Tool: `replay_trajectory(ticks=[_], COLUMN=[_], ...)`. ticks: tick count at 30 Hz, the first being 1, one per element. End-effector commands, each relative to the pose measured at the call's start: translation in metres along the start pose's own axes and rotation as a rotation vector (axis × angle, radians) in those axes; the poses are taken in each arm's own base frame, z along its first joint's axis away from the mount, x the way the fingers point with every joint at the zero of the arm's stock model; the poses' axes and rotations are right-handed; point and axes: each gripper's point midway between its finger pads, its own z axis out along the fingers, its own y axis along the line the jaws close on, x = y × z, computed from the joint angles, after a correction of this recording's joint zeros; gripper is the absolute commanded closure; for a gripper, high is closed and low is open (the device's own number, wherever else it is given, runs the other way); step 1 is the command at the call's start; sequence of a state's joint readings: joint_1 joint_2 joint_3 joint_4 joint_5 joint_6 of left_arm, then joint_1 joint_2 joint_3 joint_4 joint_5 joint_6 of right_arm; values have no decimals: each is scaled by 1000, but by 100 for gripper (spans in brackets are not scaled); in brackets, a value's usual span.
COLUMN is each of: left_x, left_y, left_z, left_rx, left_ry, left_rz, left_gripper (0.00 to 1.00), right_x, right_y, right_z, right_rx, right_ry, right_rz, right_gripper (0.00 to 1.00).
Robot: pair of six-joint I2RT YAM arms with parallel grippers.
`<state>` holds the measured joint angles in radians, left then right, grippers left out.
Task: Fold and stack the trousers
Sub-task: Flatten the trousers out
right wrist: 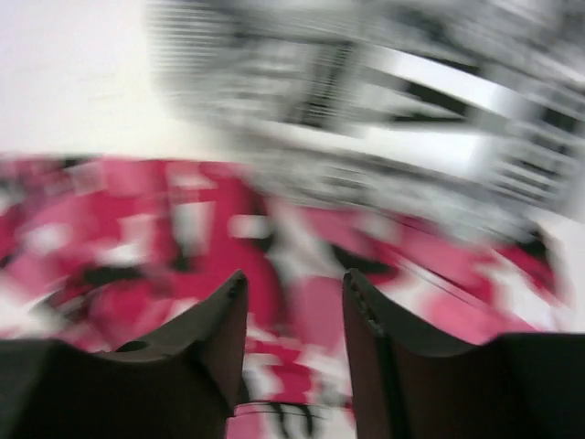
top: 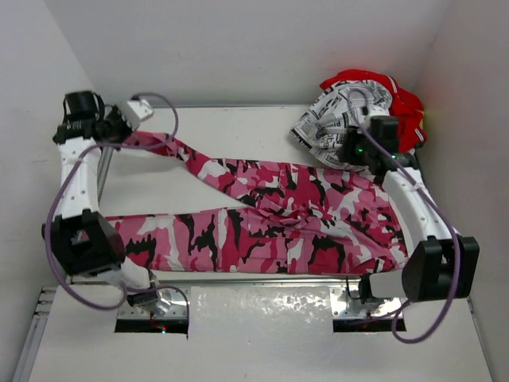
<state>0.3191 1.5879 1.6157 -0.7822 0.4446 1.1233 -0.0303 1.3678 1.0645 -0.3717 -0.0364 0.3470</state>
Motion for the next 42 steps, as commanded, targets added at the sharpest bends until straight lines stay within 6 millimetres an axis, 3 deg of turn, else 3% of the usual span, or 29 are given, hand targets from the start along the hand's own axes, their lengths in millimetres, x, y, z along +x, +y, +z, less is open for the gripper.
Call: replay_trajectory(ticks=[1, 2, 3, 4, 5, 7, 11, 12, 14, 17, 18, 20, 21, 23, 24, 26, 28, 29, 30, 31, 36, 40, 42], left_x=[58, 77, 92, 117, 131, 152, 156, 153, 136, 106, 100, 93, 91, 104, 110, 138, 161, 167, 173, 185, 207, 232, 232], left_y=[-77, -91, -109, -142, -154, -182, -204, -214, -203, -164, -136, -114, -89, -76, -59, -42, -39, -30, -28, -25, -32, -55, -66], left_z=[-6, -7, -9, -6, -9, -15, -38, -48, -54, -53, -52, -38, -40, -21, -12, 15, 36, 42, 48, 58, 81, 94, 98], left_rx=[194, 216, 257, 337, 361, 430, 550, 622, 633, 548, 478, 463, 395, 392, 320, 229, 204, 174, 165, 143, 154, 179, 215], left_ry=[122, 182, 223, 277, 330, 395, 434, 438, 397, 297, 270, 194, 180, 193, 201, 266, 310, 306, 313, 334, 368, 437, 431], left_rz=[13, 3, -10, -20, -15, -28, -21, -25, -23, -103, -173, -310, -398, -522, -604, -724, -791, -814, -827, -832, -875, -899, -907], left_gripper=[100, 100, 98, 92, 88, 82, 68, 60, 54, 54, 54, 54, 54, 55, 55, 55, 51, 8, 0, 1, 0, 3, 8], right_x=[-12, 4, 13, 22, 40, 56, 76, 76, 75, 76, 77, 81, 85, 88, 88, 91, 91, 90, 89, 87, 85, 84, 82], right_y=[75, 101, 113, 124, 144, 170, 210, 213, 217, 216, 216, 211, 208, 204, 202, 198, 195, 192, 192, 191, 186, 184, 182], right_z=[-9, -2, 2, 6, 14, 18, 30, 31, 33, 33, 31, 28, 25, 25, 24, 24, 22, 21, 20, 19, 16, 16, 16], right_rx=[-224, -282, -302, -317, -348, -418, -486, -490, -495, -499, -501, -494, -487, -472, -469, -452, -432, -415, -409, -406, -374, -355, -347], right_ry=[-50, 0, 29, 53, 99, 144, 216, 220, 216, 208, 208, 226, 244, 255, 256, 267, 287, 293, 296, 296, 318, 319, 317], right_rz=[-134, -173, -193, -214, -243, -278, -340, -344, -333, -331, -334, -348, -351, -360, -362, -362, -367, -369, -371, -373, -379, -379, -384], right_gripper=[55, 51, 50, 49, 47, 46, 45, 45, 44, 43, 43, 43, 43, 43, 43, 43, 42, 42, 42, 42, 42, 42, 41])
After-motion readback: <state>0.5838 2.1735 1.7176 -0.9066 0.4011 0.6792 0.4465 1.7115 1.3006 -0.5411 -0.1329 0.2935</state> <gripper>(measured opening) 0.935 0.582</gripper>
